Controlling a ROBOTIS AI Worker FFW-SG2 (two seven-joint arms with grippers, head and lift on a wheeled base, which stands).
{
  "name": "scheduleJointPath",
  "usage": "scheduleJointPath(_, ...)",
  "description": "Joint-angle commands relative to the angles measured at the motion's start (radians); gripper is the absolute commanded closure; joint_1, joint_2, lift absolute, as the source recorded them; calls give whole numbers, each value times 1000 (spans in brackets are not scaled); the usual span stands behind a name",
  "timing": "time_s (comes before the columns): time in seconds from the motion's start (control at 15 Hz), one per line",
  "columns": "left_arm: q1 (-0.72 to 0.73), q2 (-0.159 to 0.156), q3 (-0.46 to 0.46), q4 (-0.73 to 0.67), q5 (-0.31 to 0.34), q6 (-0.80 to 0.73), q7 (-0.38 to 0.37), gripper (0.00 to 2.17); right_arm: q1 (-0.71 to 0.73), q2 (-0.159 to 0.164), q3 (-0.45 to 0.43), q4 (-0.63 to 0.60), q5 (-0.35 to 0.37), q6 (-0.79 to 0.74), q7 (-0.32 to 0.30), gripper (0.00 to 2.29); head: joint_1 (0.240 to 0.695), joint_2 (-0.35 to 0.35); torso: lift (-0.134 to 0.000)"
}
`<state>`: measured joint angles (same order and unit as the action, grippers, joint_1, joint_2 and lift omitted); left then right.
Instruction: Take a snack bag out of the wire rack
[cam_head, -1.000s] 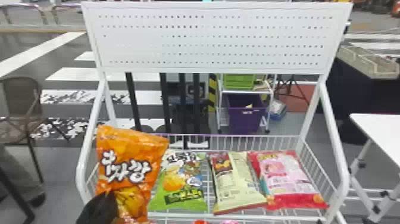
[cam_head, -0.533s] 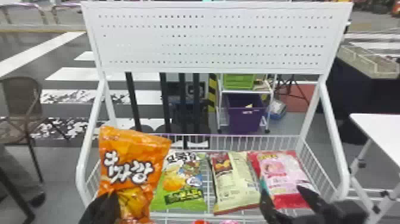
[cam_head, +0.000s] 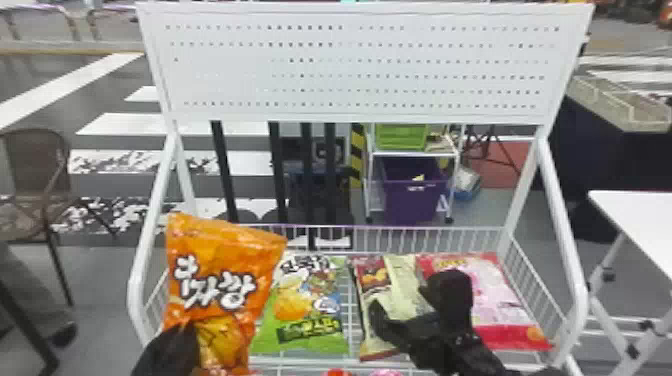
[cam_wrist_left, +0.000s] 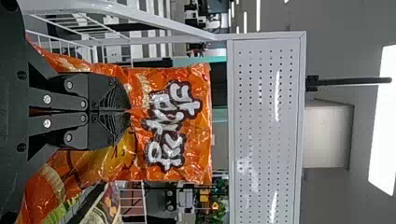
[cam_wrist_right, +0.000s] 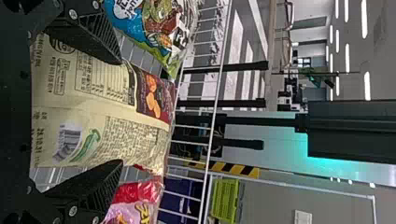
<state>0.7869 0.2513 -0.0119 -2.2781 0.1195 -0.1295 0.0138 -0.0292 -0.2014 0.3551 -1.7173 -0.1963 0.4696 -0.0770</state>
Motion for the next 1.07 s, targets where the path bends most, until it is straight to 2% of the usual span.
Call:
scheduleJointPath(0.0,-5,5,1,6,3,0,0,2044,-51,5,33,50,2,36,5,329,499,0,0)
scheduleJointPath(0.07,-8,6,3,8,6,0,0,2044,-58,5,39,53,5,54,11,579,499,0,0)
scheduleJointPath(0.13,-9,6,3,9,8,0,0,2044,-61,5,42,54,15,70,13,1285,499,0,0)
scheduleJointPath(0.2,-11,6,3,9,8,0,0,2044,-61,7,47,50,18,76,11,2145,499,0,0)
scheduleJointPath(0.27,-12,8,3,9,8,0,0,2044,-61,8,47,47,18,88,11,2243,499,0,0)
scheduleJointPath(0.67,-14,6,3,9,8,0,0,2044,-44,8,47,5,20,119,-3,2243,499,0,0)
scheduleJointPath(0.87,-12,6,1,9,8,0,0,2044,-18,-4,45,-54,34,125,-14,2243,499,0,0)
scheduleJointPath(1.0,-11,5,1,9,6,0,0,2044,20,-29,36,-142,41,128,-23,2243,499,0,0)
